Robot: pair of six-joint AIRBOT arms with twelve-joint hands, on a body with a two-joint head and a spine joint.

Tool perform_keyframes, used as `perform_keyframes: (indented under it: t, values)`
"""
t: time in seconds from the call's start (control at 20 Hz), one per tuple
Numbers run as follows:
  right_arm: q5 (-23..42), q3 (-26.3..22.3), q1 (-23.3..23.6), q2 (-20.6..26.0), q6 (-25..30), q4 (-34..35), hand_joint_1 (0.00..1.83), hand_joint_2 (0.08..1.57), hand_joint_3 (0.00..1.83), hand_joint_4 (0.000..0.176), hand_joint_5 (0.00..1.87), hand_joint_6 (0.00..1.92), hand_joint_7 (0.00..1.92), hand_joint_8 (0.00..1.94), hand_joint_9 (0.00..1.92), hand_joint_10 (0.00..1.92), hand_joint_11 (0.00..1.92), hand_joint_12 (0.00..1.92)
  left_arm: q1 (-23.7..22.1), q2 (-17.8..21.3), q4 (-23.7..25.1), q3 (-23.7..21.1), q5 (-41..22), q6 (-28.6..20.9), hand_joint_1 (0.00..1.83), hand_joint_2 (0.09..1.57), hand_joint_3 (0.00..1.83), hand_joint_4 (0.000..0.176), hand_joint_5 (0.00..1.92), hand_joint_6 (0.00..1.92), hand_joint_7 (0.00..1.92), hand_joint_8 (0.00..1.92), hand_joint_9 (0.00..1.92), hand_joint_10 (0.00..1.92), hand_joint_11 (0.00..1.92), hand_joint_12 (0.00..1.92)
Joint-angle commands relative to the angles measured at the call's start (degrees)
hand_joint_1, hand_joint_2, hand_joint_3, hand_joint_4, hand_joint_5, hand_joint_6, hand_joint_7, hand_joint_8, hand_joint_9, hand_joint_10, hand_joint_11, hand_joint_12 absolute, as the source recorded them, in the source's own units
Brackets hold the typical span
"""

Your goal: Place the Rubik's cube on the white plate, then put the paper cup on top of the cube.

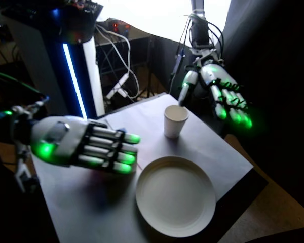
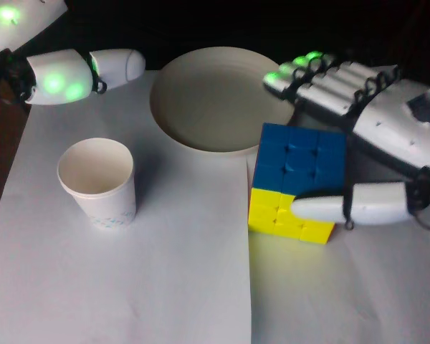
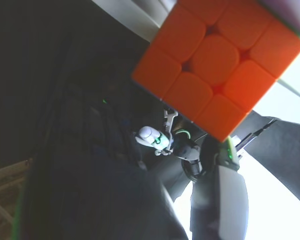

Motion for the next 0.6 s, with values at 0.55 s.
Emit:
perform_keyframes:
  t: [0.55]
  values:
    - [5.7, 0.4, 0.4, -0.6, 4.2, -0.3, 0.69, 1.02, 0.01, 0.017, 0.0, 0.0, 0.0, 0.0, 0.0, 0.0, 0.0, 0.0, -0.3, 0.2, -1.1, -0.1, -6.9, -0.1, 0.14, 1.25, 0.0, 0.096, 0.0, 0.0, 0.0, 0.0, 0.0, 0.0, 0.0, 0.18]
